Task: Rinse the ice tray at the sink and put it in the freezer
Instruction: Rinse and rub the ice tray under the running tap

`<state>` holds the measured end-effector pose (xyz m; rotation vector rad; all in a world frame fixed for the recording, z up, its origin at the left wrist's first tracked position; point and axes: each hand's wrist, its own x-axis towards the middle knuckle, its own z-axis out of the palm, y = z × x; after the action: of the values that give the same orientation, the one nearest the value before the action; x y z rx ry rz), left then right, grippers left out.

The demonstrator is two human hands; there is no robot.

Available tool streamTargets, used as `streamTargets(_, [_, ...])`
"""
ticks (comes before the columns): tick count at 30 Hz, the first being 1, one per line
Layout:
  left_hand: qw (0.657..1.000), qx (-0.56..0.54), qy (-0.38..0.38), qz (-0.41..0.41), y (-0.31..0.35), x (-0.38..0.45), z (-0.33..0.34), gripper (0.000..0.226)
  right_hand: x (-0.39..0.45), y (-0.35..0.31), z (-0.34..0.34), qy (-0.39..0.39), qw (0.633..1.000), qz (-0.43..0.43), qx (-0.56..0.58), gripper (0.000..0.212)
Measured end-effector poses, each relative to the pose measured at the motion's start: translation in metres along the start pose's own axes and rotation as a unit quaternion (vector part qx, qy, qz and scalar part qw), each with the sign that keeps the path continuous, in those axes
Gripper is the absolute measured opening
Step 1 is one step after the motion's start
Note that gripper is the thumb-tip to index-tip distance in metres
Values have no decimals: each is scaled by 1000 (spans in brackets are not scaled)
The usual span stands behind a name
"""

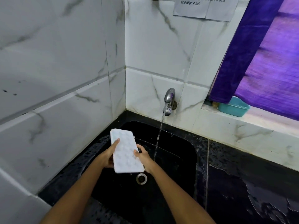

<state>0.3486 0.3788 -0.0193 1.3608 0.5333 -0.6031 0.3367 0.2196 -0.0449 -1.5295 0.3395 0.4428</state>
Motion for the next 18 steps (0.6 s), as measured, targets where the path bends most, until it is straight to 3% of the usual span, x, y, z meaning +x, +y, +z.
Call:
streamTargets(2, [995, -79, -57, 25, -7, 12, 5, 59, -1, 0, -14, -32, 997, -7, -69, 46])
streamTargets(4, [993, -88, -48, 65, -12, 18, 20, 51, 0, -2, -26, -34, 989, 11, -143, 49])
streamTargets(7, [996, -10, -5, 85, -15, 20, 45, 43, 10, -15, -48, 94, 968, -2, -235, 34])
streamTargets(10, [997, 19, -32, 67, -19, 22, 65, 38, 22, -43, -67, 265, 954, -70, -125, 20])
streamTargets(13, [995, -25, -47, 80, -30, 26, 82, 35, 23, -74, -76, 254, 964, -74, -38, 20])
streamTargets(15, [993, -50, -24, 100, -36, 30, 92, 36, 23, -80, -79, 230, 960, -88, -131, 24])
streamTargets(18, [991, -56, 40, 118, -37, 33, 100, 39, 21, -66, -78, 200, 873, -75, -438, 28])
